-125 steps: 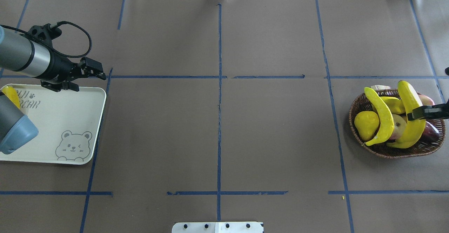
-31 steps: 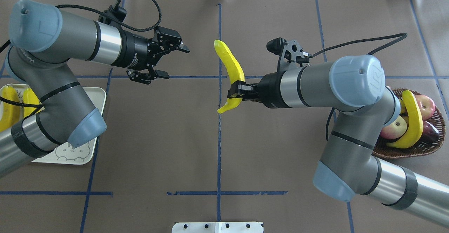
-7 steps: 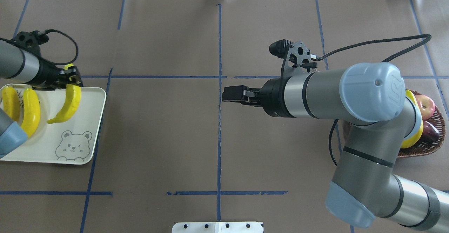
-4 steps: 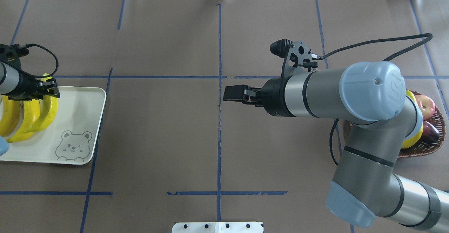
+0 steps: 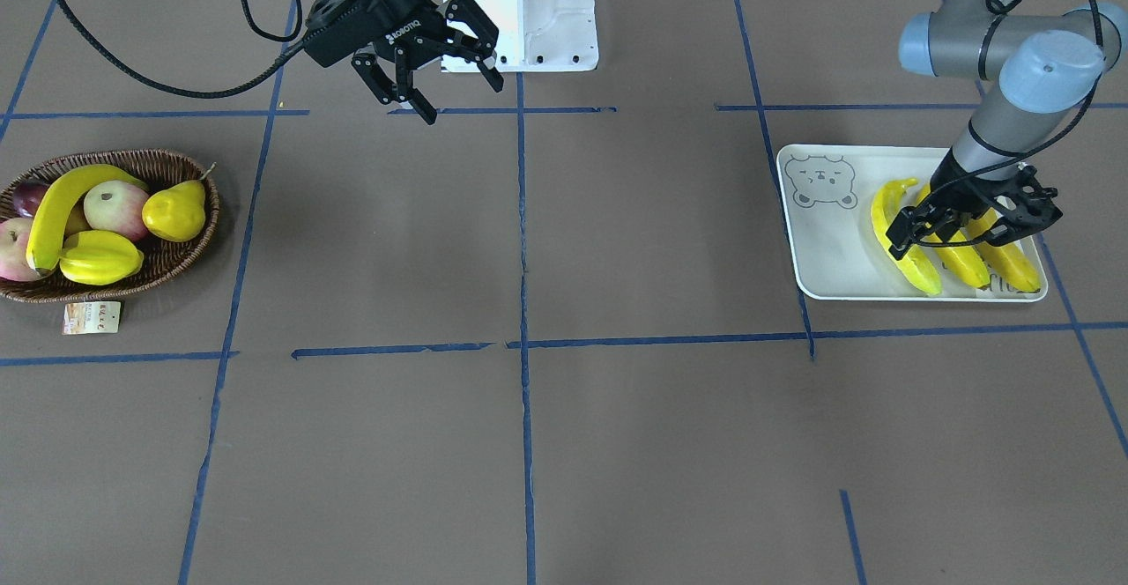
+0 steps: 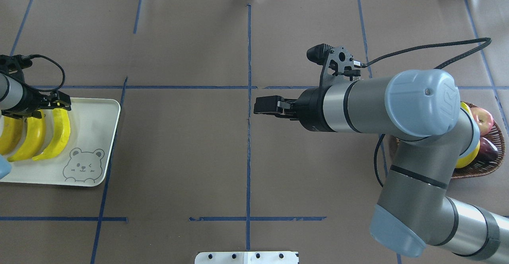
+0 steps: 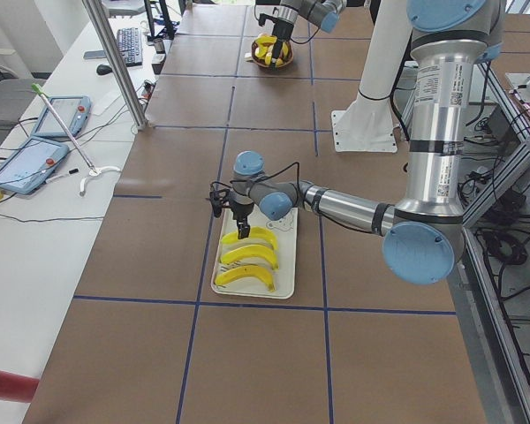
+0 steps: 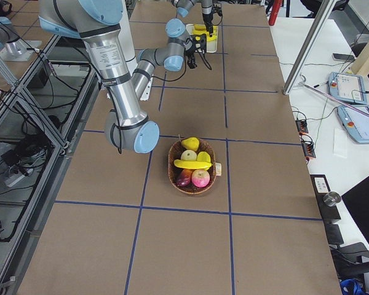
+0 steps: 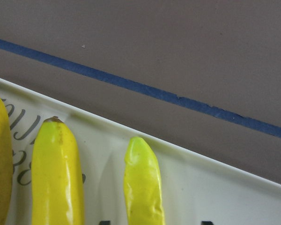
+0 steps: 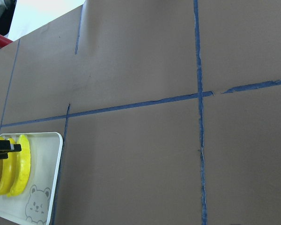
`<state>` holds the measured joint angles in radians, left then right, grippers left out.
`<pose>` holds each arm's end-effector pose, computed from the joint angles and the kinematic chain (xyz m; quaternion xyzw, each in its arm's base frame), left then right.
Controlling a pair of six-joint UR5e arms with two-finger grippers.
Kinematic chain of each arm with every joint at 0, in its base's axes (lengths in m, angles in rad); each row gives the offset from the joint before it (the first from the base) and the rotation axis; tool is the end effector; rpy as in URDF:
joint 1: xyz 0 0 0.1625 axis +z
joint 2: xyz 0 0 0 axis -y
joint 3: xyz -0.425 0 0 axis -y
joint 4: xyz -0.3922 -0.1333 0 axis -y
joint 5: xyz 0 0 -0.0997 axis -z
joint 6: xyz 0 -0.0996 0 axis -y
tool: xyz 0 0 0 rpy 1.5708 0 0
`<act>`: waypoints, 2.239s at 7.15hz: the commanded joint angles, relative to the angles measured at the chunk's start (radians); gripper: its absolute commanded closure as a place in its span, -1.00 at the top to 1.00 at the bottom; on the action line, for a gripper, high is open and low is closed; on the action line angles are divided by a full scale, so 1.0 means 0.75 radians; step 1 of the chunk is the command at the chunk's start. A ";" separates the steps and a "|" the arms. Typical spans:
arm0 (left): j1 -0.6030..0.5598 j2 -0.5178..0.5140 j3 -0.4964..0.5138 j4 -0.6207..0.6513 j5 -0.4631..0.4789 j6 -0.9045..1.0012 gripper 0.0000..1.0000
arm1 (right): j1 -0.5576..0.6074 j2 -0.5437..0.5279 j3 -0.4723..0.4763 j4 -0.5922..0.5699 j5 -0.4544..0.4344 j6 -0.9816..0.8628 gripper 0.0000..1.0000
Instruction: Transfer all bananas from basket to plate
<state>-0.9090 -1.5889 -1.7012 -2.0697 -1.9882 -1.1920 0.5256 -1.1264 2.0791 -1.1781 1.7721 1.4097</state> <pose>0.2524 -0.4752 0.5419 0.0297 0.3668 -0.1794 0.9124 -0.3993 -0.3627 0.1512 0.1347 -0.6102 0.0795 0.7766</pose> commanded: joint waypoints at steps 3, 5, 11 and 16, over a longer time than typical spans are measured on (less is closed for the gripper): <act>0.001 -0.043 -0.190 0.017 -0.020 -0.010 1.00 | 0.200 -0.268 0.119 -0.077 0.197 -0.030 1.00; 0.005 -0.088 -0.215 0.019 -0.022 -0.022 1.00 | 0.340 -0.597 0.212 -0.061 0.304 -0.352 1.00; 0.214 -0.352 -0.121 0.037 0.019 -0.327 1.00 | 0.565 -1.054 -0.199 0.748 0.505 -0.640 1.00; 0.240 -0.366 -0.114 0.037 0.043 -0.341 1.00 | 0.618 -1.096 -0.385 0.751 0.509 -0.783 1.00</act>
<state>-0.7385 -1.8607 -1.7884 -2.0417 -1.9687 -1.4464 0.9875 -1.9578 1.8176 -0.6155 2.1526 0.8270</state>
